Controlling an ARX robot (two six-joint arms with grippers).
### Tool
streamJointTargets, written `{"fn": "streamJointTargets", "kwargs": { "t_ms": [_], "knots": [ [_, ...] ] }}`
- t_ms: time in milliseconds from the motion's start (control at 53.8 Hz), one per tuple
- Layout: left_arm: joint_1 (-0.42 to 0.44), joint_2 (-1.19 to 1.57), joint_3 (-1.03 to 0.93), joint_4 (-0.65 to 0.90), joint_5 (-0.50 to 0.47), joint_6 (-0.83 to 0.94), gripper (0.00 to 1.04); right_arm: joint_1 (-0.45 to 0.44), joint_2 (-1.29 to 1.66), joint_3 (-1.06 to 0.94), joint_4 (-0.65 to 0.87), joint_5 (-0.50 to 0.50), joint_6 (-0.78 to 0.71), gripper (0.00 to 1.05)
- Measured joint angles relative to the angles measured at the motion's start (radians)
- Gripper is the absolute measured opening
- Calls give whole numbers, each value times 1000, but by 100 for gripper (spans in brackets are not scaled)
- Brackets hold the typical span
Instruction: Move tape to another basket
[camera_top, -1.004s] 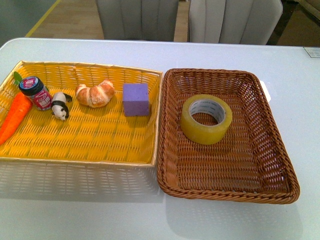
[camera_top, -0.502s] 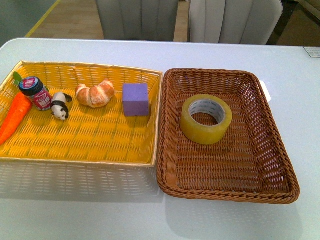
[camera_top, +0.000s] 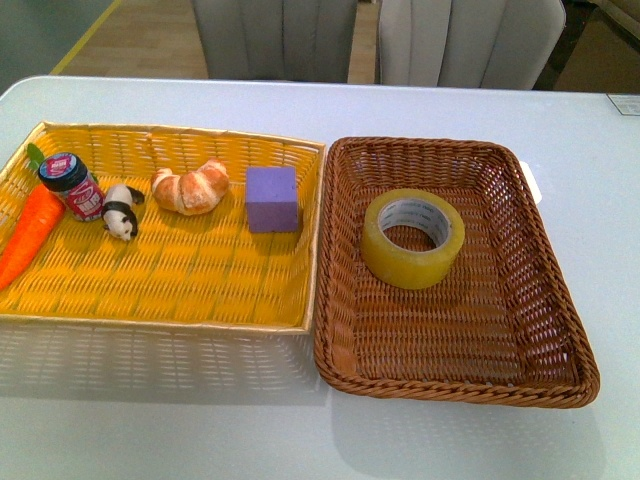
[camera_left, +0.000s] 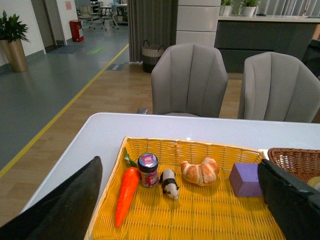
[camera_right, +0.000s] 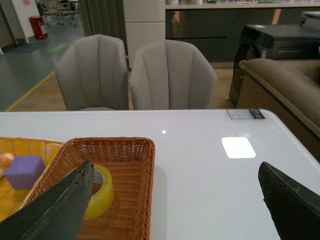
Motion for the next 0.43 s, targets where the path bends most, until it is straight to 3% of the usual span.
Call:
{"fn": "streamJointTargets", "kwargs": {
  "t_ms": [428],
  "knots": [
    [0,0,0,0,0,2,96,0,0,0,0,0,0,96]
  ]
}}
